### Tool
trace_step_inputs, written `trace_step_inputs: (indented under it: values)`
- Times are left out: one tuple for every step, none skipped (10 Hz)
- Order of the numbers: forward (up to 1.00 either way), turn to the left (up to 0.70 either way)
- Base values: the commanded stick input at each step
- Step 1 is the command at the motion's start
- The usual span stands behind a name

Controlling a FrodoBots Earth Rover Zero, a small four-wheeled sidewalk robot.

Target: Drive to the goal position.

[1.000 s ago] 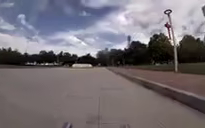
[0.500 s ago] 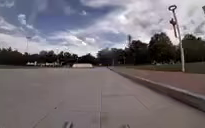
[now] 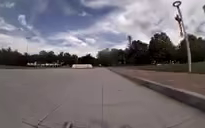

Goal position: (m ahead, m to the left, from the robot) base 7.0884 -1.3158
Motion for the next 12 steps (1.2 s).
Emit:
trace_step_inputs:
  values:
    - [1.00, 0.00]
    - [1.00, 0.00]
    - [1.00, 0.00]
    - [1.00, 0.00]
    - [1.00, 0.00]
    - [1.00, 0.00]
    - [1.00, 0.00]
    - [1.00, 0.00]
    - [1.00, 0.00]
    - [1.00, 0.00]
    - [1.00, 0.00]
    - [1.00, 0.00]
